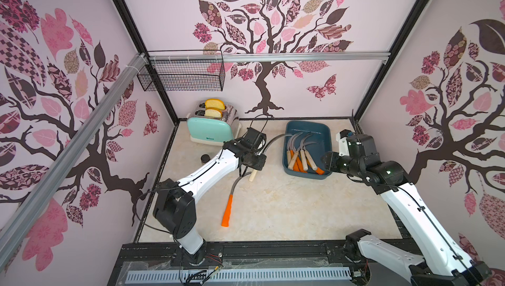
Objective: Put small sickles into storage boxes
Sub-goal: Pick up the sickle at the center of the board, then place the sickle in the storage box.
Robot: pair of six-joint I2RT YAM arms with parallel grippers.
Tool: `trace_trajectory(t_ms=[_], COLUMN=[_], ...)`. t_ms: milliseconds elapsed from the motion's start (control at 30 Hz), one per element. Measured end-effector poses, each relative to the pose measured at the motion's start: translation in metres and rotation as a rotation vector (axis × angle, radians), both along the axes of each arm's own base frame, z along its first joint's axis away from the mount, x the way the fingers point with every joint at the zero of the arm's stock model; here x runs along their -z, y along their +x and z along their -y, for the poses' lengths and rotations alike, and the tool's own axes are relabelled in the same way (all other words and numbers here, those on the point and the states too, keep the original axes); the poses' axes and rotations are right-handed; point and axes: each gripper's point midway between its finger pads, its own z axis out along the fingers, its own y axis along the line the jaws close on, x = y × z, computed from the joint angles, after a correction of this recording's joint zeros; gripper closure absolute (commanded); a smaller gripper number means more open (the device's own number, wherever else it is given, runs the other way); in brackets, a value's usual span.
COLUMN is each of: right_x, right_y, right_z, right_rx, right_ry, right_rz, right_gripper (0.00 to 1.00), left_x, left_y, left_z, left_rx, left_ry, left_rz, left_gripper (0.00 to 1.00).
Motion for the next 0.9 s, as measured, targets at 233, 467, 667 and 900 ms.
trace_trajectory(t_ms=[233,467,667,900], right_x=[0.0,0.003,0.009,0.009], right_y=[-0.006,-0.014,-0.019,-0.02], right_z=[0.005,0.009,0.012,0.012], right_rx=[0.011,0.025,0.039,0.041], right_ry=[-0.008,-0.01,-0.004,-0.002], right_rz=[-0.005,-0.009,-0.021,-0.023], right_gripper=[0.53,0.53,0.54,0.54], left_x=[-0.011,-0.023,-0.028,-0.007], left_y=[0.044,0.075,0.096,0.105], left_z=[0.044,0.08,0.109,0.142], left_rx=[0.031,0.059,0.077,0.097], left_ry=[-0.075,-0.162,-0.237,-0.257], left_rz=[0.024,0.059,0.093,0.083], left_gripper=[1.0,1.0,1.0,1.0])
